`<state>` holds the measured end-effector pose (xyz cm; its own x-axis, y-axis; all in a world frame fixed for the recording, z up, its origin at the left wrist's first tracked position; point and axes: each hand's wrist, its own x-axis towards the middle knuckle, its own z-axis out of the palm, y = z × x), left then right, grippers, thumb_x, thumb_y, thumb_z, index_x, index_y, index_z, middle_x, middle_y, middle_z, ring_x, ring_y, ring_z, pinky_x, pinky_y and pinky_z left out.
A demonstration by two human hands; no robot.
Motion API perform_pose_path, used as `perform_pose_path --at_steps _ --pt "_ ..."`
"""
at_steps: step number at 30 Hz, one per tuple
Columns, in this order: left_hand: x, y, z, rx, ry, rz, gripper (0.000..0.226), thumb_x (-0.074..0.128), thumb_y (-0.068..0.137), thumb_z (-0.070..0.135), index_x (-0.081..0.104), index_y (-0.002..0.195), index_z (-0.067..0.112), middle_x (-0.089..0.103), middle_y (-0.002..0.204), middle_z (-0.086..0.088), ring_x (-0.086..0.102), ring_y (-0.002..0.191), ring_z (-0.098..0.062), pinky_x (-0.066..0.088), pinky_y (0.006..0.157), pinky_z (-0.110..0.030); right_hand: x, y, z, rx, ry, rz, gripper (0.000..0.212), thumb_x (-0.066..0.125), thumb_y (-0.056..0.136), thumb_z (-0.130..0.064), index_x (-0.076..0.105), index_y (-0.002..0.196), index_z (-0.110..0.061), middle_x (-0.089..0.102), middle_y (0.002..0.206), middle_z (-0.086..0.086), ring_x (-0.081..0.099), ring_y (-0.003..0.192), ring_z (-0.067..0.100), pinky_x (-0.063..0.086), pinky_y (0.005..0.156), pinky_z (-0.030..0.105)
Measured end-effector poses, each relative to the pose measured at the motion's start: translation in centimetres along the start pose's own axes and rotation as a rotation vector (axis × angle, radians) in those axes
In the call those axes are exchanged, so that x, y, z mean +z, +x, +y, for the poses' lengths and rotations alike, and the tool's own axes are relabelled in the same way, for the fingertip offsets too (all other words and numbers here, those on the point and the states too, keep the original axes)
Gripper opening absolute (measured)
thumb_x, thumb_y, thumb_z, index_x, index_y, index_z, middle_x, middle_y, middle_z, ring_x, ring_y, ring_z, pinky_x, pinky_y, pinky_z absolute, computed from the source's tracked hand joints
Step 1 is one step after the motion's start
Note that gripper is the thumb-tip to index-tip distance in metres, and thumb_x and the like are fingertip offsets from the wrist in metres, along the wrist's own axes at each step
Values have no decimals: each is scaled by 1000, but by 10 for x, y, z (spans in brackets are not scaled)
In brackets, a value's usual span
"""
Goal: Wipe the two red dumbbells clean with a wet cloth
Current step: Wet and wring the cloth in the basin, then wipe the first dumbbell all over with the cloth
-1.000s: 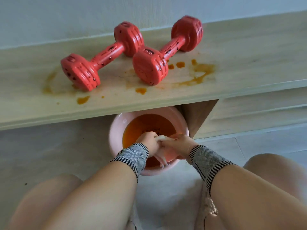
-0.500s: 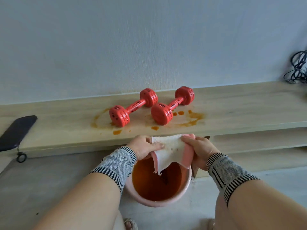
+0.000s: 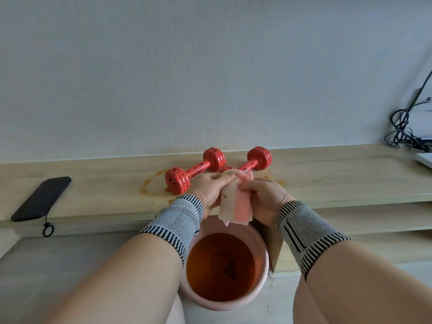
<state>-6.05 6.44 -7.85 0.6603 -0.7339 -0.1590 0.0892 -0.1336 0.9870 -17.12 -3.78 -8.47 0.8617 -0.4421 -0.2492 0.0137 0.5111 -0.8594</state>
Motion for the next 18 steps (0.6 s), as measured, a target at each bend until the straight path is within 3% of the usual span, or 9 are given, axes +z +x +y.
perform_pose_path --at_steps 3,5,7,10,12,14,16,18 --pt "0 -1 4 18 -56 61 3 68 90 15 70 87 16 73 87 -7 69 81 -24 58 69 -37 2 1 -2 -46 -129 136 27 62 89 -3 62 116 1 67 111 27 67 97 36 55 84 55" --pt "-2 -2 6 -7 -165 63 8 67 90 10 67 89 18 72 85 -5 68 77 -21 55 64 -33 0 3 -1 -80 -255 246 33 71 85 -12 60 115 -4 69 108 18 68 93 28 57 81 49" --pt "-3 -4 9 -20 -251 20 11 64 90 6 65 90 17 71 82 -4 67 75 -18 53 63 -31 -4 5 2 -40 -228 204 40 74 82 -20 61 119 -10 68 113 13 65 103 25 56 82 47" --pt "-6 4 12 30 -202 51 14 66 89 4 65 87 17 69 80 -1 65 72 -16 51 62 -28 -2 10 5 61 -94 80 44 72 80 -23 64 118 -3 65 117 22 63 104 34 56 77 49" --pt "-8 12 8 105 -61 136 12 72 85 10 66 83 20 68 78 2 64 70 -11 49 60 -25 0 14 4 19 -104 141 31 65 87 -16 64 113 1 68 110 26 66 91 33 55 68 45" --pt "-11 20 3 176 209 231 14 78 81 25 67 90 21 68 87 7 65 80 -8 50 69 -24 -7 17 -1 -22 -49 290 23 63 90 -16 64 107 -1 72 86 20 68 70 28 53 58 40" --pt "-16 30 -3 182 509 337 41 78 78 38 66 113 21 66 106 8 63 102 -13 48 91 -29 -23 25 -10 -32 35 445 21 63 89 -19 60 104 -3 68 79 14 66 66 28 53 57 42" --pt "-16 42 -8 173 697 396 66 79 73 48 57 129 22 64 125 3 57 118 -19 43 104 -36 -41 31 -21 -43 74 545 14 61 90 -19 59 96 -6 66 83 15 66 71 29 55 61 48"
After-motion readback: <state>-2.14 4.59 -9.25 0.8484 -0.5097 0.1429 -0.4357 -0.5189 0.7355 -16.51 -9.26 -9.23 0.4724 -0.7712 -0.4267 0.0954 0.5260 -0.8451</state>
